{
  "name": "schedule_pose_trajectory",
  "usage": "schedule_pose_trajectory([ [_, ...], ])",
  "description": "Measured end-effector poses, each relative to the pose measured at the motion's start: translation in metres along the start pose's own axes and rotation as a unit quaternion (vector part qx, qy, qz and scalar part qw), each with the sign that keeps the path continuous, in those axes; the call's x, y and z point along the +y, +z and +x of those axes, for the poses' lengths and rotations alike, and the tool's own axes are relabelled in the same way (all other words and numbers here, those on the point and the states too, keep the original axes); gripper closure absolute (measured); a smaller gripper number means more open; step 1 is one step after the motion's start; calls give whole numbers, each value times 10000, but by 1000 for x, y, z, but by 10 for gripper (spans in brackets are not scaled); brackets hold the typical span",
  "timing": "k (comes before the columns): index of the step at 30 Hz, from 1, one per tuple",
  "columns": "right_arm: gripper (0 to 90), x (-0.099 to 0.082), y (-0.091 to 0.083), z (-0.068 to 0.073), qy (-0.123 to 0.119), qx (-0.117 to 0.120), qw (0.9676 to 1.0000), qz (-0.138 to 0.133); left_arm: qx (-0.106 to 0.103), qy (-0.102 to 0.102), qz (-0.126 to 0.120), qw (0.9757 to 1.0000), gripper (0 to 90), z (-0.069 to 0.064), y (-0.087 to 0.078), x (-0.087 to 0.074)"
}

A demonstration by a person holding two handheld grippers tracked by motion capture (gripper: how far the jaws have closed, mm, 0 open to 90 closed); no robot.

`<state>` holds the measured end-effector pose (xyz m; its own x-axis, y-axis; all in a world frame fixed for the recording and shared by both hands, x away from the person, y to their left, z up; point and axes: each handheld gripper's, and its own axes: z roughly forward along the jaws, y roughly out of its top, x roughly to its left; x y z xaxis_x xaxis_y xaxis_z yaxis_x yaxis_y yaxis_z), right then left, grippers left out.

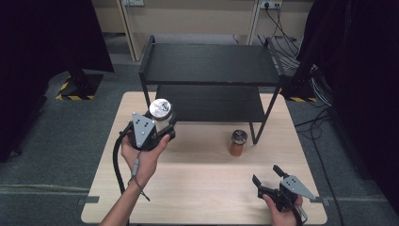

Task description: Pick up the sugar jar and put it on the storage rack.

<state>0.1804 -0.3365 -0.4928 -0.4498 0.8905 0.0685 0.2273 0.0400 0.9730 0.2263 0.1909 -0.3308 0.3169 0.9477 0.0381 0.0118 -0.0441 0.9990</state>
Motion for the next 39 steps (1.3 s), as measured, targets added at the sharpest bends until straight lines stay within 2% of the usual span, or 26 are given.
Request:
schedule_pose_trajectory([
  [16, 60, 1, 0, 0, -1, 10, 10000, 22, 83, -21, -39, 10000, 309, 5, 6, 21],
  [21, 60, 1, 0, 0, -5, 10, 10000, 26, 127, -109, -84, 9998, 309, 8, 9, 31],
  [39, 61, 1, 0, -1, 1, 30, 10000, 25, 196, -64, -126, 9997, 310, 7, 18, 57],
])
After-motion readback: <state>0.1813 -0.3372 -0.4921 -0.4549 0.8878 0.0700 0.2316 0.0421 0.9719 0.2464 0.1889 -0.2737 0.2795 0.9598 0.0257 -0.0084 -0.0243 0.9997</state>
